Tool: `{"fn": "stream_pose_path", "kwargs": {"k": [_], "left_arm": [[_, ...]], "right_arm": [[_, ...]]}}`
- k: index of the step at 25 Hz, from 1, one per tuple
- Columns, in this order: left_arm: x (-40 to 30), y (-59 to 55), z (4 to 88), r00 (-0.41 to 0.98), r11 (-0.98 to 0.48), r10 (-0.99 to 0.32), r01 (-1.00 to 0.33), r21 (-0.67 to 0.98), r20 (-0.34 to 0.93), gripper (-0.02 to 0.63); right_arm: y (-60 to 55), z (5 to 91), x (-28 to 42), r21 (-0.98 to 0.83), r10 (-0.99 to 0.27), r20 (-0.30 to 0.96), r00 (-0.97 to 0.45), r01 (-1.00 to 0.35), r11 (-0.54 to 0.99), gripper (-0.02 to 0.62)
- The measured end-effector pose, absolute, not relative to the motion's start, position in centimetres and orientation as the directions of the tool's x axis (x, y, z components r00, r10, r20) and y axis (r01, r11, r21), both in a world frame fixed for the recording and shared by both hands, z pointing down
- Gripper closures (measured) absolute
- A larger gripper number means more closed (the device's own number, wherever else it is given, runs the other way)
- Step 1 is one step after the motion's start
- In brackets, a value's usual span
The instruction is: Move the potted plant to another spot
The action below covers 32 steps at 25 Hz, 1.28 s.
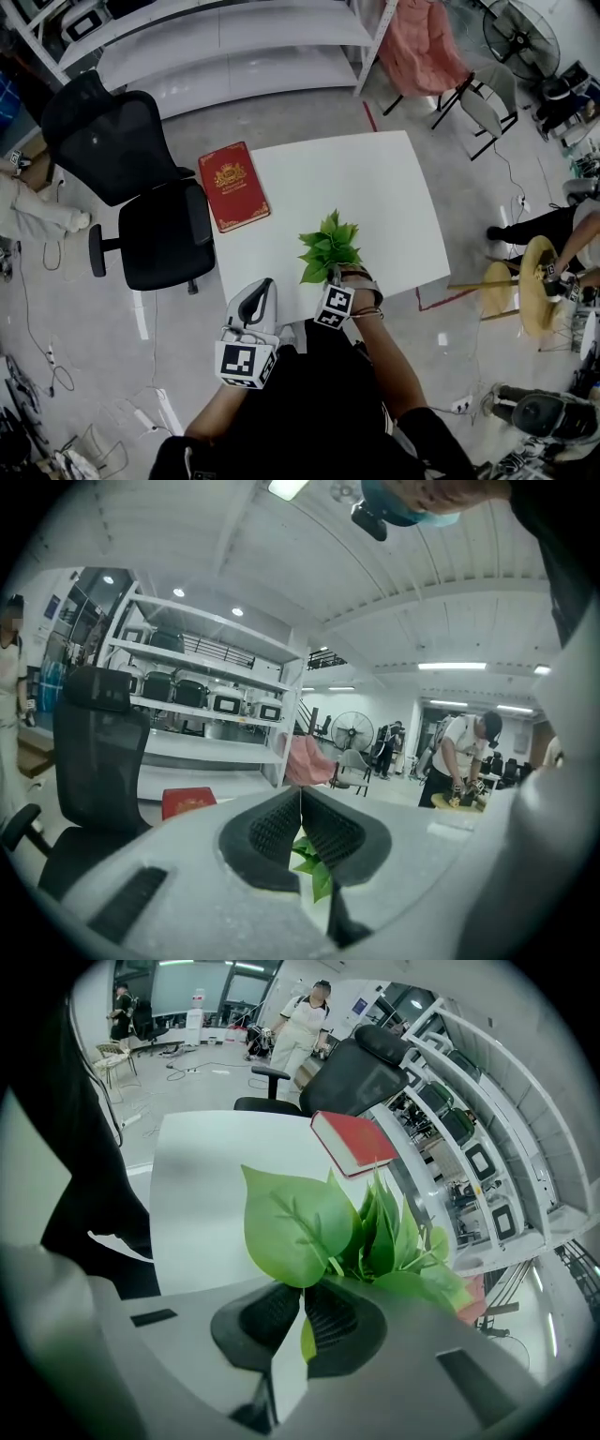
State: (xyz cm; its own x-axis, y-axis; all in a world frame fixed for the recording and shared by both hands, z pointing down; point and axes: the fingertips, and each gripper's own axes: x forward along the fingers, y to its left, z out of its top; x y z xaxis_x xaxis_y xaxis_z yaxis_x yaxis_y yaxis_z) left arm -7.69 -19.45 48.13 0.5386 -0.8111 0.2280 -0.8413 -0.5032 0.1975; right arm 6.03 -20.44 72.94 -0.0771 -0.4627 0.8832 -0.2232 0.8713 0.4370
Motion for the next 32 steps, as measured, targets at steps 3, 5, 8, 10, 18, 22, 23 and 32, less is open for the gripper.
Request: {"fn": "stream_pose_path", "kwargs": {"k": [3, 5, 8, 10, 18, 22, 23, 32], "left_arm": [[-8.7, -17.8, 47.9, 0.543, -0.508, -0.809, -0.838, 0.197, 0.224, 0.589], [-9.1, -16.8, 48.1, 0.551, -0.516, -0.804, -0.833, 0.199, 0.225, 0.589], [-9.4, -15.1, 48.2, 0.568, -0.529, -0.791, -0.822, 0.212, 0.227, 0.589], [-9.6, -14.2, 48.2, 0.575, -0.537, -0.785, -0.817, 0.211, 0.231, 0.589], [-10.4, -12.7, 48.1, 0.554, -0.515, -0.799, -0.831, 0.21, 0.234, 0.589], [-9.7, -11.6, 48.2, 0.531, -0.49, -0.812, -0.845, 0.212, 0.241, 0.589], [-9.3, -11.3, 48.3, 0.526, -0.485, -0.815, -0.849, 0.209, 0.243, 0.589], [-7.8, -8.9, 49.4, 0.477, -0.426, -0.836, -0.876, 0.227, 0.272, 0.589]], "right_arm": [[-18.6, 72.9, 5.0, 0.443, -0.467, 0.881, -0.076, -0.219, 0.87, 0.58], [-17.5, 72.9, 4.4, 0.445, -0.468, 0.88, -0.073, -0.215, 0.869, 0.579], [-15.8, 72.9, 3.6, 0.444, -0.466, 0.882, -0.07, -0.205, 0.872, 0.578], [-14.7, 72.9, 3.3, 0.443, -0.465, 0.883, -0.071, -0.202, 0.873, 0.579], [-11.5, 72.5, 2.2, 0.438, -0.456, 0.885, -0.099, -0.158, 0.885, 0.578], [-9.6, 72.6, 2.3, 0.427, -0.443, 0.888, -0.123, -0.136, 0.894, 0.578], [-9.1, 72.7, 2.5, 0.426, -0.441, 0.889, -0.126, -0.129, 0.896, 0.578], [-7.2, 73.1, 2.8, 0.424, -0.428, 0.889, -0.165, -0.062, 0.904, 0.579]]}}
